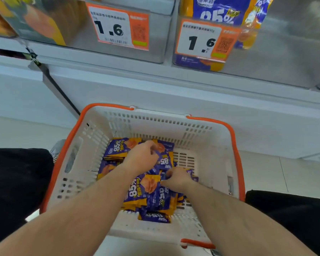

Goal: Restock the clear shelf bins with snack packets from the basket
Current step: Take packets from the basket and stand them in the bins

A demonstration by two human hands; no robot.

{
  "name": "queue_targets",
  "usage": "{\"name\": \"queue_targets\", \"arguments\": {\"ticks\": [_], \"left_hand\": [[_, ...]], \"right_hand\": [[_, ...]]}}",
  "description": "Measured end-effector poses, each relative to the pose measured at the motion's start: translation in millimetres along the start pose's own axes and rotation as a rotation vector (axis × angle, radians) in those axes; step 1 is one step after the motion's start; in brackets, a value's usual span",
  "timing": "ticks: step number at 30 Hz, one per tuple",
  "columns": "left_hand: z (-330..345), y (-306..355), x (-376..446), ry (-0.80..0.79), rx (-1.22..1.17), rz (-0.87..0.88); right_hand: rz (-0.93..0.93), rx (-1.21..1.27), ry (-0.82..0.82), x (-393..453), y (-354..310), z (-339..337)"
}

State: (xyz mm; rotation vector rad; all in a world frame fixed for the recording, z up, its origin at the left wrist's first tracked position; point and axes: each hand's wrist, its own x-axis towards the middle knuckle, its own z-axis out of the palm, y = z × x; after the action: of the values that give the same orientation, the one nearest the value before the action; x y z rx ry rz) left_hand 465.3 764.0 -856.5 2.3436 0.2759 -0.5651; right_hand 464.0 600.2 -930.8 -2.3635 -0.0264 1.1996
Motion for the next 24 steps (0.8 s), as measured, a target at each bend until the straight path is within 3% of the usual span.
{"name": "queue_targets", "arguments": {"ticks": [7, 11, 13, 19, 24], "left_hand": [[6, -4, 2, -0.059, 0.000, -0.038], [2, -10, 3, -0.045, -0.056, -0.124], [5, -16, 4, -0.038, -0.098, -0.171], [7, -2, 5, -0.069, -0.490, -0.470], [7, 13, 2, -0.191, -0.855, -0.472]], "right_hand": [[0.052, 0.064, 0.036, 7, -23, 17], [0.205, 0.506, 0.169, 0, -30, -4], [0.262, 0.815, 0.137, -7, -24, -17], [0.154, 1.013, 0.094, -33, -19, -53], [-0.002, 1.244, 0.031, -45, -40, -67]]}}
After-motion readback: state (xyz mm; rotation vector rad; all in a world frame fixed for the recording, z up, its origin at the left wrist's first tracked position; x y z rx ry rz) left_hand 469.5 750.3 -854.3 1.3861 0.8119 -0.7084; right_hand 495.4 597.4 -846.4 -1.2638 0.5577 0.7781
